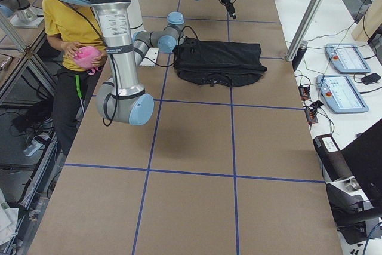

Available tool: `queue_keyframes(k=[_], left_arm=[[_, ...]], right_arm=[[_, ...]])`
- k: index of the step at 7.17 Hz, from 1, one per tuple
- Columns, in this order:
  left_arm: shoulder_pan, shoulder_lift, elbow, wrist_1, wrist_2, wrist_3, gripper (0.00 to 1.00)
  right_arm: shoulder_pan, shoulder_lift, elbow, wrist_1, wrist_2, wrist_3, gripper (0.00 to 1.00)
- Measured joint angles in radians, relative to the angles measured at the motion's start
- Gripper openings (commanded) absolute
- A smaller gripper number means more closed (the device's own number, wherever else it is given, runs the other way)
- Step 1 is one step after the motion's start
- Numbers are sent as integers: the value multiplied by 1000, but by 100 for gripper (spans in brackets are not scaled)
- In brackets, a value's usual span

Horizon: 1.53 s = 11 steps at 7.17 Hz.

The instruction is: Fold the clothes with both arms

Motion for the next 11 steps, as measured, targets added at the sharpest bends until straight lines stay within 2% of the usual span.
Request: queue_keyframes(k=[2, 6, 7, 8, 11], left_arm=[[9, 26, -18, 3, 2, 4, 100], [24, 31, -20, 5, 9, 1, 100], [27, 31, -19, 6, 10, 0, 100], [28, 31, -19, 6, 12, 0, 100], [30, 31, -16, 6, 13, 0, 100]], right_arm=[[-36, 105, -61, -105, -81, -93, 59], [-66, 145, -123, -122, -142, -132, 55], [-76, 149, -136, -122, -151, -133, 40], [-85, 150, -147, -122, -158, -134, 0], [-94, 150, -156, -121, -165, -134, 0]])
